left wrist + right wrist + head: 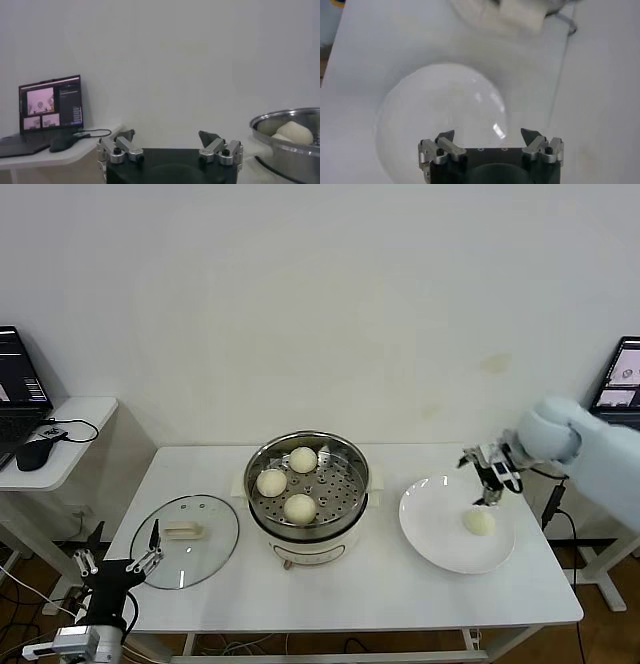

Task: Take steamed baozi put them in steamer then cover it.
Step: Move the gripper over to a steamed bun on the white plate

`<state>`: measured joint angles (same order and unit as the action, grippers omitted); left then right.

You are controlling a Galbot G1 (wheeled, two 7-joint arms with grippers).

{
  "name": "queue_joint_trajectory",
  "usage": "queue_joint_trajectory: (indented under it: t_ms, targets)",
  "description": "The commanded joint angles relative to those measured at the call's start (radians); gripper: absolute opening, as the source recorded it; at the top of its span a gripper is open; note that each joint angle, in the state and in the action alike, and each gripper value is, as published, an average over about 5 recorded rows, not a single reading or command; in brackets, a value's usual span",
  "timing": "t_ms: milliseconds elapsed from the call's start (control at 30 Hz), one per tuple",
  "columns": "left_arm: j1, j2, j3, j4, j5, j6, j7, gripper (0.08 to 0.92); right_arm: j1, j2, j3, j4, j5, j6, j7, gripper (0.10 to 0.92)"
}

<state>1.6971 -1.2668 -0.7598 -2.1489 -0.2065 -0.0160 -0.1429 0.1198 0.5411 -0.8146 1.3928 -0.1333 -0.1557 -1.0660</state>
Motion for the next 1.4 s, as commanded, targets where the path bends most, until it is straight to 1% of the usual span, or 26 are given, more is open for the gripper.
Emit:
queue_joint_trajectory:
  t_ms: [33, 233, 400, 600, 933, 1167, 1400]
  targets:
    - [0.004, -0.002, 0.000, 0.006, 0.006, 0.000, 0.000, 0.823, -0.260, 0.019, 0.237, -0.153, -0.107, 0.028, -0.005, 0.823]
    - [0.012, -0.002, -0.012, 0.010, 0.007, -0.001, 0.000, 0.823, -0.287, 0.137, 0.288, -0.277, -0.151, 0.067, -0.009, 0.823]
    - [0.017, -0.004, -0.019, 0.011, 0.007, -0.001, 0.000, 0.823, -0.292, 0.201, 0.299, -0.338, -0.176, 0.076, -0.009, 0.823]
    - [0.022, -0.006, -0.023, 0.011, 0.007, -0.001, 0.000, 0.823, -0.305, 0.235, 0.307, -0.374, -0.209, 0.077, -0.012, 0.823]
    - [0.018, -0.007, -0.022, 0.015, 0.007, -0.002, 0.000, 0.823, -0.312, 0.245, 0.324, -0.406, -0.249, 0.077, -0.008, 0.820]
    - [0.018, -0.008, -0.021, 0.014, 0.007, -0.001, 0.000, 0.823, -0.325, 0.247, 0.340, -0.421, -0.271, 0.076, -0.007, 0.787]
    - [0.018, -0.010, -0.019, 0.011, 0.008, -0.001, 0.000, 0.823, -0.321, 0.246, 0.347, -0.422, -0.277, 0.076, -0.006, 0.714]
